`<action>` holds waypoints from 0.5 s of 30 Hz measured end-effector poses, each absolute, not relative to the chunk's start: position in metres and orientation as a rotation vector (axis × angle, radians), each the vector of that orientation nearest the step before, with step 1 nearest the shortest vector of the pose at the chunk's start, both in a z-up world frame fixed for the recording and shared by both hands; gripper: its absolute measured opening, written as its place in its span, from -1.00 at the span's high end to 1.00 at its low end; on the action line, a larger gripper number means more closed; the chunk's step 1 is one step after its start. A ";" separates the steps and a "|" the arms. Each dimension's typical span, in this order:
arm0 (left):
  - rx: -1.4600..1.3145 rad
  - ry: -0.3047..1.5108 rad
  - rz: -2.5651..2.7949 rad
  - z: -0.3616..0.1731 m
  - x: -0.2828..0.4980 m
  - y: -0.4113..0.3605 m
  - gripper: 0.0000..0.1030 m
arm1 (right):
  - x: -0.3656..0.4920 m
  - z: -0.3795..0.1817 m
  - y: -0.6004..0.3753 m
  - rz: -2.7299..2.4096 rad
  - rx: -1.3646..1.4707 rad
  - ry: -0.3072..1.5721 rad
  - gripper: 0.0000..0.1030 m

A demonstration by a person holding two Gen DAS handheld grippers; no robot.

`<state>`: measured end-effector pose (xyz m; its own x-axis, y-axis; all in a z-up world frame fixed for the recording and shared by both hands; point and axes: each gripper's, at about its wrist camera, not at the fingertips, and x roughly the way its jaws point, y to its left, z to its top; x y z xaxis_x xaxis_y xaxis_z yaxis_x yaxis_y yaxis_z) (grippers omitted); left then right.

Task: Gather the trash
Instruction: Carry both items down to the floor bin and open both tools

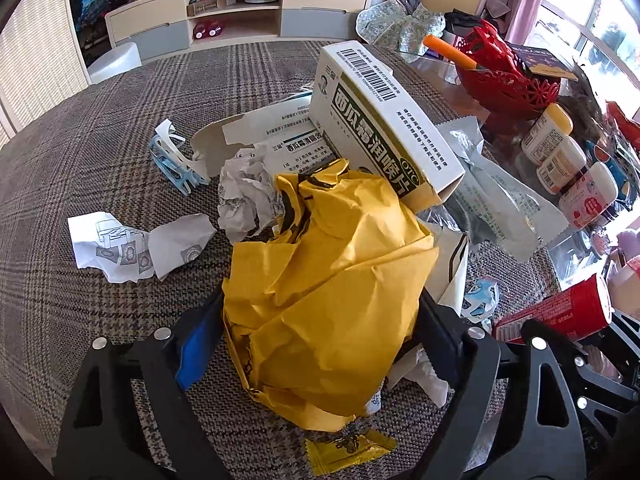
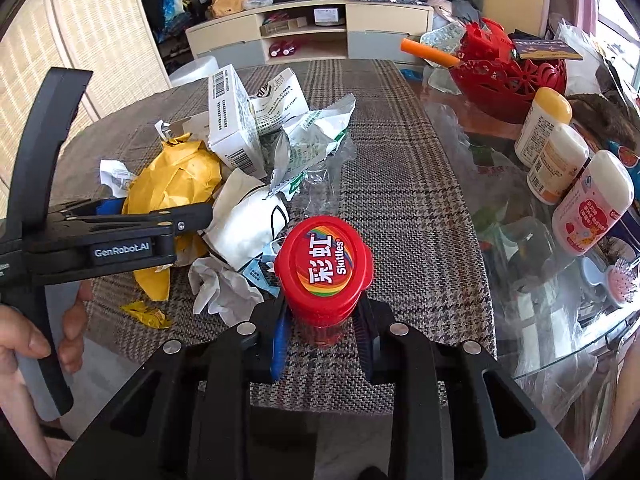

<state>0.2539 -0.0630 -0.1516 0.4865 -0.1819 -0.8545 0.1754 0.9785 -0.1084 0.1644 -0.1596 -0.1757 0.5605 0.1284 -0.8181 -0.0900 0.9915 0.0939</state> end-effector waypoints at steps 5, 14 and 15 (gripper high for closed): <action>-0.001 1.000 -0.207 -0.135 0.242 -0.058 -0.44 | 0.157 -0.163 -0.161 0.137 0.041 0.934 0.44; 0.024 0.851 -0.154 -0.061 0.180 -0.033 -0.44 | 0.127 -0.124 -0.161 0.168 0.053 0.826 0.44; 0.030 0.838 -0.147 -0.053 0.172 -0.033 -0.44 | 0.123 -0.119 -0.160 0.175 0.051 0.816 0.44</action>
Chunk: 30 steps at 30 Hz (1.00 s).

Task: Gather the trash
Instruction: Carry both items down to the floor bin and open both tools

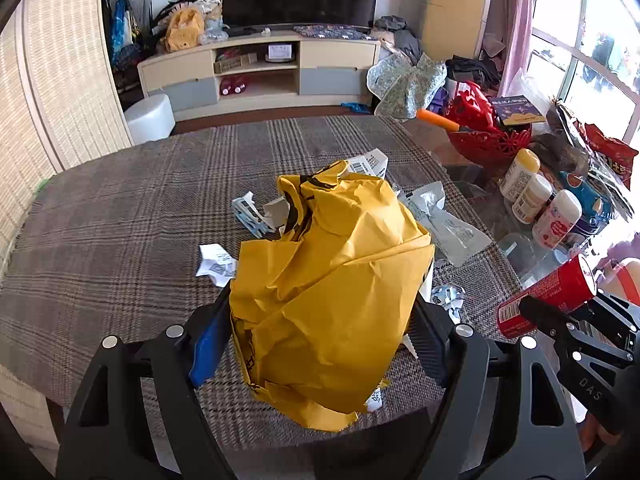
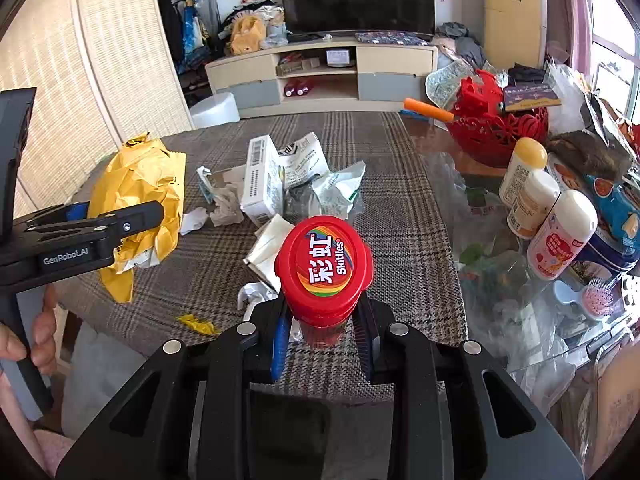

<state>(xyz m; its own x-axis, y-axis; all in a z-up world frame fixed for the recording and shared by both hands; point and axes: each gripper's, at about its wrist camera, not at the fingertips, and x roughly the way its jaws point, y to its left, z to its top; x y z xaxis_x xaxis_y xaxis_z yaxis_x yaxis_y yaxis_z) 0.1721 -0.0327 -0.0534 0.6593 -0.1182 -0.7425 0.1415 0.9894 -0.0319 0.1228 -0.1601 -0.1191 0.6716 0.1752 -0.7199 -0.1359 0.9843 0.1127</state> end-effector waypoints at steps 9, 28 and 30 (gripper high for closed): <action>0.026 0.803 -0.135 -0.032 0.071 -0.023 -0.45 | 0.053 -0.105 -0.152 0.215 0.083 0.786 0.43; 0.023 1.052 -0.198 -0.199 -0.005 -0.038 -0.46 | 0.001 -0.221 -0.136 0.219 0.128 0.989 0.43; 0.029 1.076 -0.195 -0.217 0.000 -0.043 -0.46 | 0.006 -0.238 -0.136 0.223 0.143 1.020 0.43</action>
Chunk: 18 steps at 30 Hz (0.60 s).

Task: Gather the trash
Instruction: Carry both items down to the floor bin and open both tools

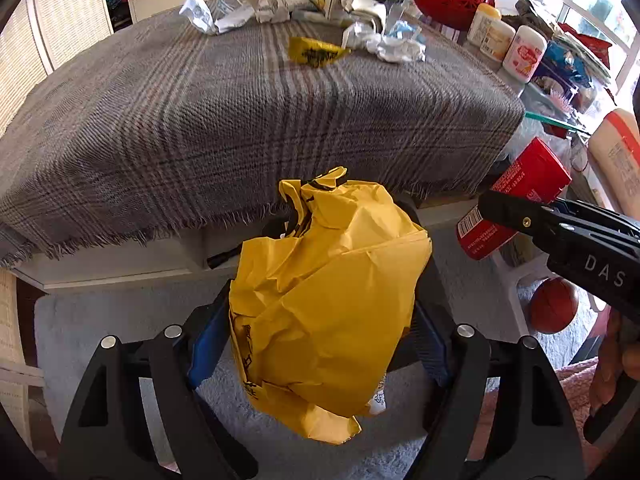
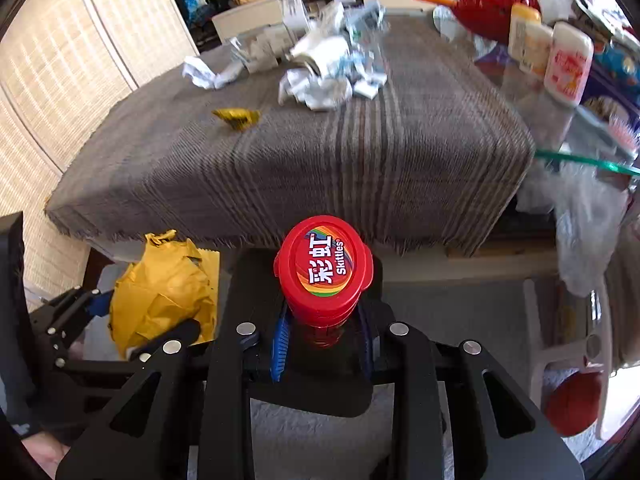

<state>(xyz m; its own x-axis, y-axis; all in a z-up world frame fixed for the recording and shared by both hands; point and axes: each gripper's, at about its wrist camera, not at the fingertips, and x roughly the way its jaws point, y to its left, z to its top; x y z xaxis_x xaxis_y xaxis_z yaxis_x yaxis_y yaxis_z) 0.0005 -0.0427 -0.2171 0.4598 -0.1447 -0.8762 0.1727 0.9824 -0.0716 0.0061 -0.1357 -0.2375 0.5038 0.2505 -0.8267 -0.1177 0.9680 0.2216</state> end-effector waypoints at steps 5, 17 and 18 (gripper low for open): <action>0.033 1.120 -0.205 -0.254 0.008 -0.050 -0.46 | 0.023 -0.272 -0.132 0.235 0.178 1.107 0.43; 0.029 1.185 -0.206 -0.285 0.022 -0.052 -0.62 | 0.042 -0.301 -0.120 0.236 0.167 1.213 -0.29; 0.025 1.184 -0.205 -0.283 0.023 -0.051 -0.65 | 0.043 -0.299 -0.118 0.232 0.164 1.208 -0.40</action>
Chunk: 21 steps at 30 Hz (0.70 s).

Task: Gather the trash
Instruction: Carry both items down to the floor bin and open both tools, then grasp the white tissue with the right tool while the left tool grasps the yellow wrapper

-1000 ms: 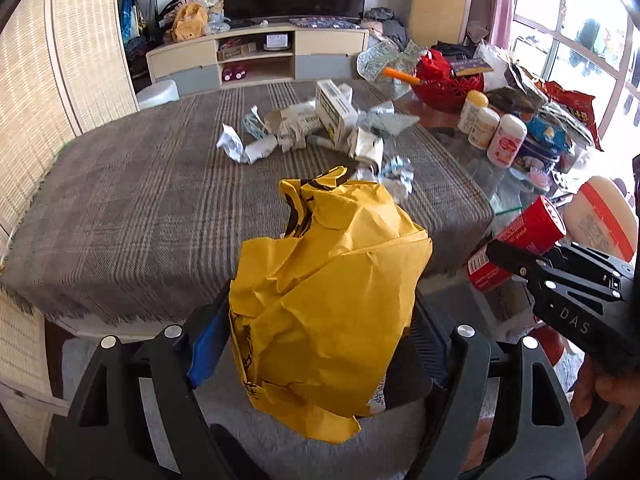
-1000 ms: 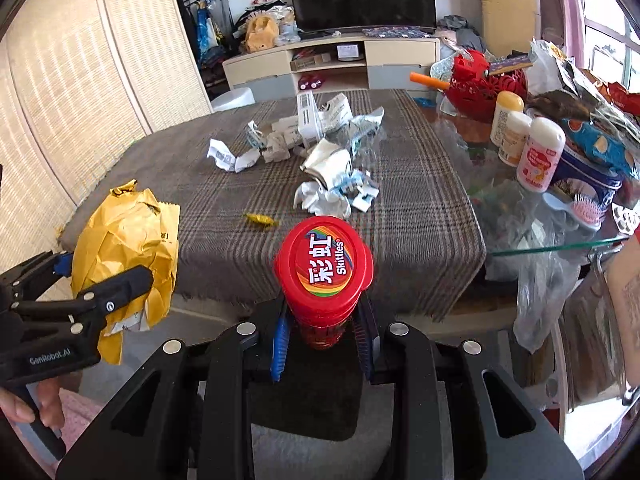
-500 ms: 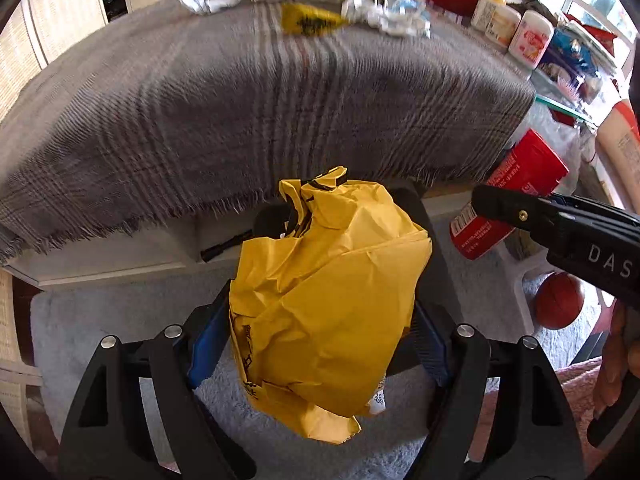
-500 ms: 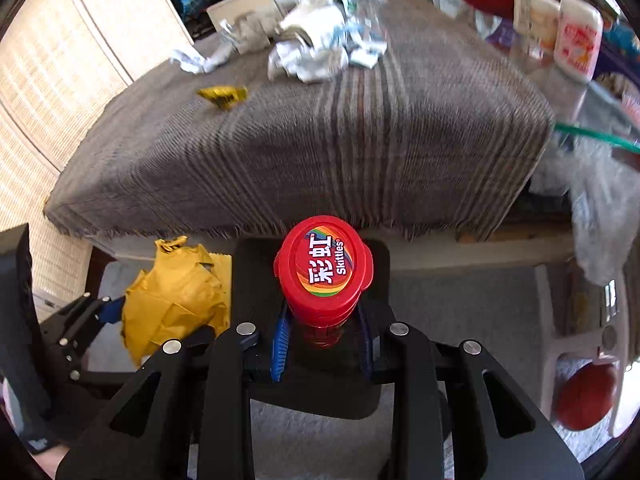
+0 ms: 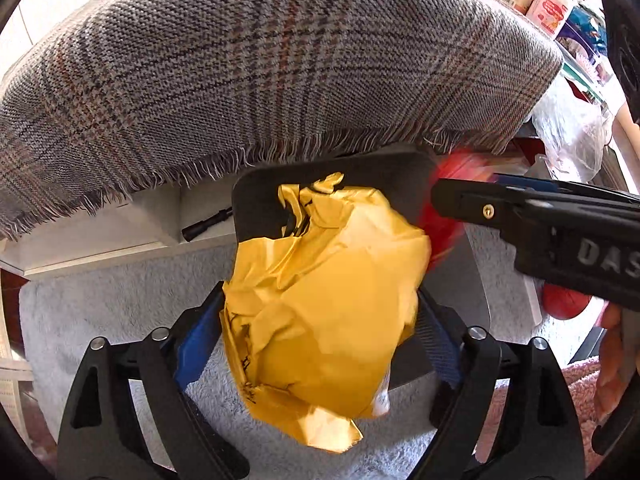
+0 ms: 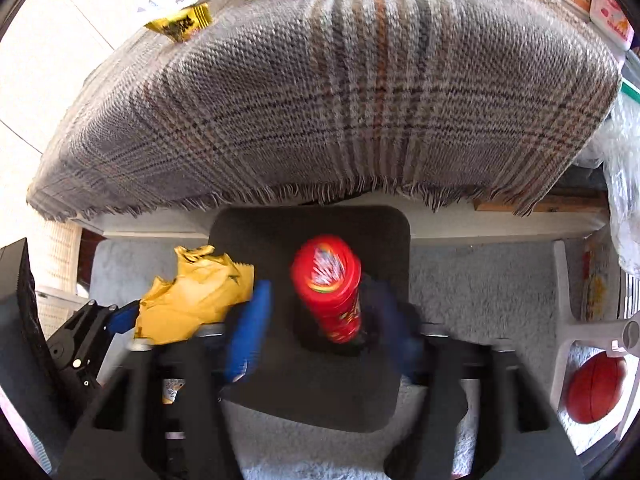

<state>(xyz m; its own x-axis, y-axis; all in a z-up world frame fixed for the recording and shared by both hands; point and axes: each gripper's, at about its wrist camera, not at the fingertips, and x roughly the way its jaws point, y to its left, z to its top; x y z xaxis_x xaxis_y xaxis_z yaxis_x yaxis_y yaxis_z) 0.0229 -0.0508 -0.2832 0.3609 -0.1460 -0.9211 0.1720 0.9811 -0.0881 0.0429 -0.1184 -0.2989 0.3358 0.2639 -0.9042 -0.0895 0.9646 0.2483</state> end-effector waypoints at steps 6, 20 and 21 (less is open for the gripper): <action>0.016 1.155 -0.214 -0.269 0.020 -0.044 -0.84 | 0.044 -0.284 -0.126 0.206 0.179 1.172 -0.38; 0.021 1.092 -0.164 -0.205 0.019 -0.007 -0.84 | 0.047 -0.210 -0.171 0.122 0.160 1.056 -0.47; 0.018 1.084 -0.156 -0.199 0.023 -0.004 -0.84 | 0.050 -0.203 -0.173 0.115 0.146 1.049 -0.47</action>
